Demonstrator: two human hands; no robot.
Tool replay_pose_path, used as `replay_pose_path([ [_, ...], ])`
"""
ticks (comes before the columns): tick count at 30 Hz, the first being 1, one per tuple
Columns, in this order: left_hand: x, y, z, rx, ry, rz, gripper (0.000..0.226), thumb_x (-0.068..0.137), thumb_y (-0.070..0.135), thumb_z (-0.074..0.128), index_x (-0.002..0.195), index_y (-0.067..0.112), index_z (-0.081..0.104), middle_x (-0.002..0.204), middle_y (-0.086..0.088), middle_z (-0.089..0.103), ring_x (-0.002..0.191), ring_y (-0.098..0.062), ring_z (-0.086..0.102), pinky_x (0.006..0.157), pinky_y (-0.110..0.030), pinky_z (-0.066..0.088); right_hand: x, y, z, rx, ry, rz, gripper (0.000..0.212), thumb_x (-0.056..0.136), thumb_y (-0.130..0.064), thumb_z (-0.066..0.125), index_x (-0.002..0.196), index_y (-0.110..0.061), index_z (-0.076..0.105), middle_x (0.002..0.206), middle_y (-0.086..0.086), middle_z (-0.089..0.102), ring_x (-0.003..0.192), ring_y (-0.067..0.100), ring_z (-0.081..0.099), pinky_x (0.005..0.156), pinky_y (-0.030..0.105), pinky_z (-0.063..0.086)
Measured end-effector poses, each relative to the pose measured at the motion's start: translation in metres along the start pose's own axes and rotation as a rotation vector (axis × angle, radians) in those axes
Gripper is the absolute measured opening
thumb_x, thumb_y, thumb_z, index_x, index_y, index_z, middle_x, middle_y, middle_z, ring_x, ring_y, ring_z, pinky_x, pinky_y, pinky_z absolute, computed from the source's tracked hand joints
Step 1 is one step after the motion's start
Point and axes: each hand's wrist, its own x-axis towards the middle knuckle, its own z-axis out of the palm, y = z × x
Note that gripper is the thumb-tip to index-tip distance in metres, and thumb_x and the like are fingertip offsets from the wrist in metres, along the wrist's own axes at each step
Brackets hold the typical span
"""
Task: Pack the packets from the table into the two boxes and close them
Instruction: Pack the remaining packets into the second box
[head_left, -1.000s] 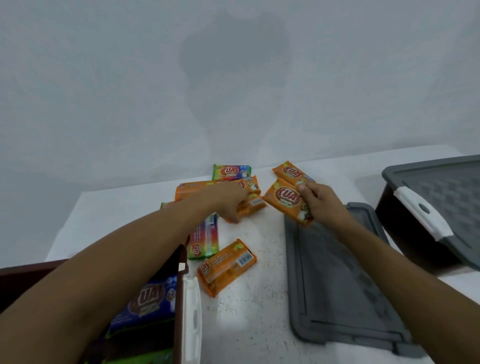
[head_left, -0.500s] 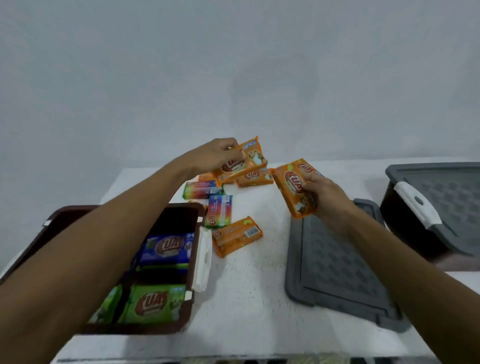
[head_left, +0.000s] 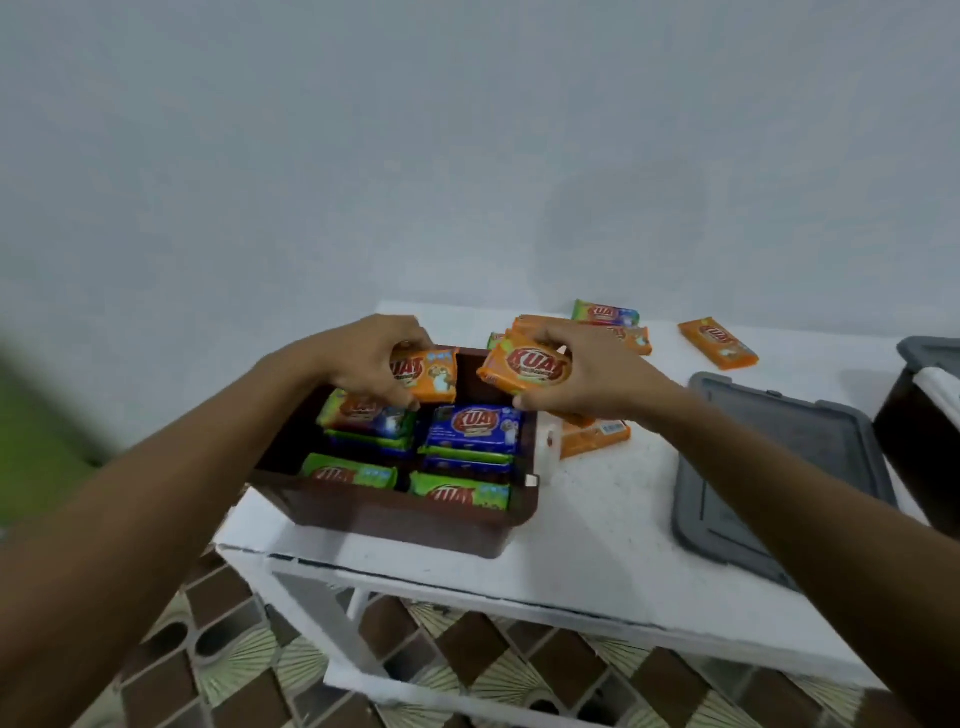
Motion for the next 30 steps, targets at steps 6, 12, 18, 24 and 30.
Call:
replay_pose_path([
  [6, -0.035, -0.051, 0.016, 0.0, -0.213, -0.009, 0.066, 0.058, 0.042, 0.09, 0.113, 0.035, 0.054, 0.112, 0.012, 0.055, 0.099, -0.01, 0.056, 0.083, -0.03, 0.05, 0.024, -0.054, 0.042, -0.29, -0.313, -0.12, 0.069, 0.07, -0.055, 0.078, 0.128, -0.027, 0.052, 0.115, -0.01, 0.058, 0.099, 0.01, 0.057, 0.08, 0.026, 0.053],
  [12, -0.034, -0.06, 0.026, -0.015, -0.341, 0.137, 0.031, 0.074, 0.039, 0.081, 0.101, 0.027, 0.069, 0.103, 0.011, 0.066, 0.096, -0.008, 0.06, 0.088, -0.036, 0.051, 0.025, -0.057, 0.091, -0.606, -0.615, -0.088, 0.045, 0.088, -0.035, 0.064, 0.13, -0.023, 0.054, 0.118, 0.001, 0.061, 0.103, 0.019, 0.056, 0.083, 0.031, 0.048],
  [18, -0.028, -0.067, 0.029, 0.103, -0.415, 0.211, 0.016, 0.081, 0.032, 0.077, 0.092, 0.029, 0.065, 0.093, 0.009, 0.067, 0.086, -0.011, 0.063, 0.078, -0.033, 0.052, 0.022, -0.056, 0.097, -0.681, -0.59, -0.066, 0.04, 0.092, -0.043, 0.057, 0.129, -0.027, 0.056, 0.113, -0.003, 0.062, 0.099, 0.013, 0.056, 0.086, 0.034, 0.052],
  [24, -0.03, -0.069, 0.031, 0.144, -0.447, 0.255, 0.021, 0.08, 0.032, 0.077, 0.092, 0.028, 0.061, 0.09, 0.01, 0.065, 0.082, -0.01, 0.062, 0.071, -0.025, 0.05, 0.02, -0.06, 0.096, -0.653, -0.576, -0.034, 0.039, 0.095, -0.041, 0.054, 0.131, -0.028, 0.056, 0.119, -0.004, 0.062, 0.105, 0.013, 0.056, 0.094, 0.036, 0.05],
  [30, -0.027, -0.066, 0.026, 0.152, -0.439, 0.293, 0.017, 0.087, 0.036, 0.069, 0.098, 0.023, 0.068, 0.088, 0.01, 0.065, 0.08, -0.006, 0.062, 0.071, -0.025, 0.051, 0.022, -0.062, 0.093, -0.647, -0.614, -0.011, 0.036, 0.099, -0.033, 0.049, 0.134, -0.027, 0.054, 0.128, -0.004, 0.058, 0.112, 0.013, 0.053, 0.096, 0.032, 0.047],
])
